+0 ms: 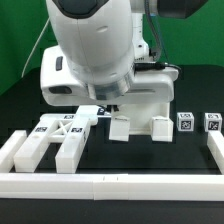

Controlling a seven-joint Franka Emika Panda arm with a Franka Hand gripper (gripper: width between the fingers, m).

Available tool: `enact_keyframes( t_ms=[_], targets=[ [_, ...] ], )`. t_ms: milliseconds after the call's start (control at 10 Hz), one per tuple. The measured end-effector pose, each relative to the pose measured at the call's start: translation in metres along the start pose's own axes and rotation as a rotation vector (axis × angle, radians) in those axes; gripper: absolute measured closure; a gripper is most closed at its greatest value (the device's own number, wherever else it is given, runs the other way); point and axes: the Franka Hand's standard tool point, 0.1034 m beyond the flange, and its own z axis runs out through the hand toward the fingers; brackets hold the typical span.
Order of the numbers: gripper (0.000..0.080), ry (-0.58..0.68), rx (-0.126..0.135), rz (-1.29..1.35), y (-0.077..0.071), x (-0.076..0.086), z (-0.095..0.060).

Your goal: Assemble chair

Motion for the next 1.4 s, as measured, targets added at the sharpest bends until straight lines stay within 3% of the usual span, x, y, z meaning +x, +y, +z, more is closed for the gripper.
enact_keyframes(
  t_ms=[200, 300, 600, 1200, 1400],
  targets=[
    [0.0763, -0.084, 0.0, 0.011, 0.003, 0.005, 0.004],
    [0.0763, -0.093, -0.004, 0.017, 0.008, 0.016, 0.006],
    [0.0763, -0.124, -0.008, 0.061, 0.009, 0.024, 0.024],
    [0.0763, -0.12, -0.009, 0.063, 0.011, 0.027, 0.027],
    [0.0525, -0.117, -0.009, 0.063, 0.011, 0.028, 0.027]
  ],
)
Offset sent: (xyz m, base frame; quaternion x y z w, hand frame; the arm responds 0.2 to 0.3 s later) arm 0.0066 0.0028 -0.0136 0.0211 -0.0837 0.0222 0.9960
